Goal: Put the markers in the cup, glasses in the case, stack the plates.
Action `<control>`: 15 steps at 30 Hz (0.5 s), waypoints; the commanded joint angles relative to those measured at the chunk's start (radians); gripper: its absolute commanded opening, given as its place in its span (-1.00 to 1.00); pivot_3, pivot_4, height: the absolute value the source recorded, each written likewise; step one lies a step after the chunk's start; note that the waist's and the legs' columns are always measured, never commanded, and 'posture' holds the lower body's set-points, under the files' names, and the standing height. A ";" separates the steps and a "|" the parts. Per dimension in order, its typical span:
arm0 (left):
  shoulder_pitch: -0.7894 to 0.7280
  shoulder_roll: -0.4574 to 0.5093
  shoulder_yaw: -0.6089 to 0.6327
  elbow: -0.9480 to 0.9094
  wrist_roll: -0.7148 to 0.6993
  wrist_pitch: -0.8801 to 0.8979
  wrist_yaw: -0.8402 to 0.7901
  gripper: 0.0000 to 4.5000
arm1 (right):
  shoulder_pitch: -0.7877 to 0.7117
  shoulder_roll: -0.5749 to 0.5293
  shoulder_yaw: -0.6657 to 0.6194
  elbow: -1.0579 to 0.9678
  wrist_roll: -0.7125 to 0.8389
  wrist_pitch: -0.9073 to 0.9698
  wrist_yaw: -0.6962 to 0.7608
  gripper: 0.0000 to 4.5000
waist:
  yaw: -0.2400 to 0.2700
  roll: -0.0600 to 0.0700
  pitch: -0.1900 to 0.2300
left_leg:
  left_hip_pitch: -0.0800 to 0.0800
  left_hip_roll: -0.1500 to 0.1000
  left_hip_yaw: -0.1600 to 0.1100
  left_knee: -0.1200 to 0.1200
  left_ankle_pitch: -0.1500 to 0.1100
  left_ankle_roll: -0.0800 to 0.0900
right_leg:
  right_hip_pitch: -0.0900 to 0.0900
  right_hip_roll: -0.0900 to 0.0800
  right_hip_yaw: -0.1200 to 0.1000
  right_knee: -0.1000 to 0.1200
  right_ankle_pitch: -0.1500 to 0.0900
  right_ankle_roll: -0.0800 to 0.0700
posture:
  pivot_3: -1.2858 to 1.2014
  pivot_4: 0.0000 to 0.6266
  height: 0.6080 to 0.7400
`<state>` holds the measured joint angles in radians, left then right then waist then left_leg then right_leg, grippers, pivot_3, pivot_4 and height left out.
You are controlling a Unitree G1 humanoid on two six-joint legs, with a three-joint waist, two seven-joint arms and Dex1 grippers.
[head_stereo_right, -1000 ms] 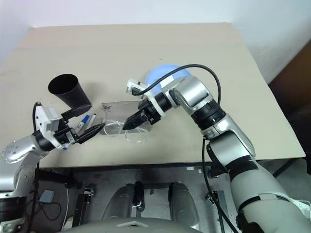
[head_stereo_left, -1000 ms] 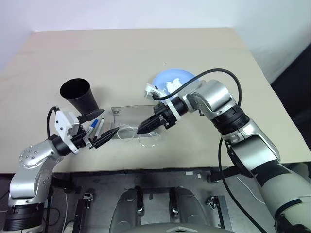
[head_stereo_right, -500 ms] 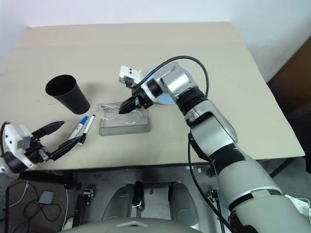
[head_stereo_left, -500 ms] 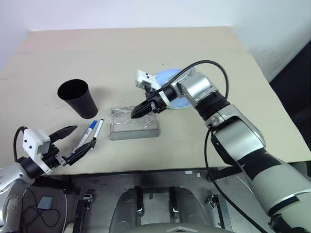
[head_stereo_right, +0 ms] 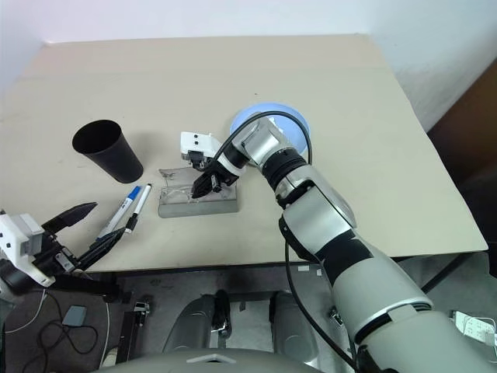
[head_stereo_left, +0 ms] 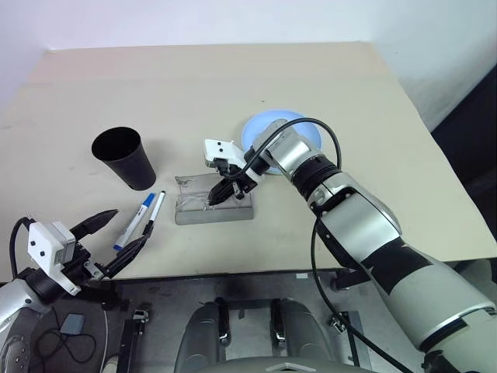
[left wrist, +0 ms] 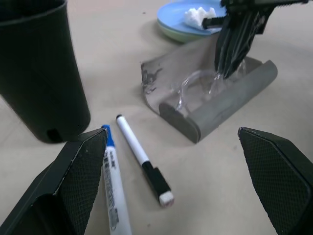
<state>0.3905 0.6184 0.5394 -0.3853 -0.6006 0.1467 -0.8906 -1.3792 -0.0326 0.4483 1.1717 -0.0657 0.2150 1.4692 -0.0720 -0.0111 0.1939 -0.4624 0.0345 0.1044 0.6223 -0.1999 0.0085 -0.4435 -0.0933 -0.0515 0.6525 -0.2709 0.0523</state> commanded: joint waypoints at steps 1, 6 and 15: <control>0.008 0.000 0.019 -0.043 -0.017 0.002 0.012 1.00 | -0.015 0.020 -0.007 0.023 -0.037 -0.018 0.003 -0.98 | -0.001 0.000 0.000 | 0.000 0.000 0.000 0.000 0.000 0.000 | 0.000 0.000 0.000 0.000 0.000 0.000 | 0.03 -0.52 0.57; -0.006 0.005 0.006 -0.056 -0.014 0.018 0.030 1.00 | -0.016 0.026 -0.014 0.038 -0.066 -0.005 0.013 -0.87 | 0.000 0.000 0.000 | 0.001 0.000 0.000 0.000 0.000 0.000 | 0.000 0.000 0.000 0.000 0.000 0.000 | 0.03 -0.52 0.57; -0.059 0.016 -0.030 -0.111 -0.011 0.081 0.082 1.00 | -0.012 0.035 -0.034 0.055 -0.108 0.014 -0.003 0.37 | 0.001 -0.001 -0.001 | 0.000 0.000 0.000 0.000 0.000 0.000 | 0.001 -0.001 -0.003 0.000 0.001 0.002 | 0.03 -0.52 0.57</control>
<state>0.3366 0.6243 0.5152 -0.4550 -0.6010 0.2194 -0.8177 -1.3883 -0.0115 0.4257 1.2162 -0.1664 0.2170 1.4709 -0.0712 -0.0124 0.1931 -0.4620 0.0343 0.1048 0.6228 -0.1995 0.0079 -0.4419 -0.0948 -0.0549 0.6526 -0.2697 0.0544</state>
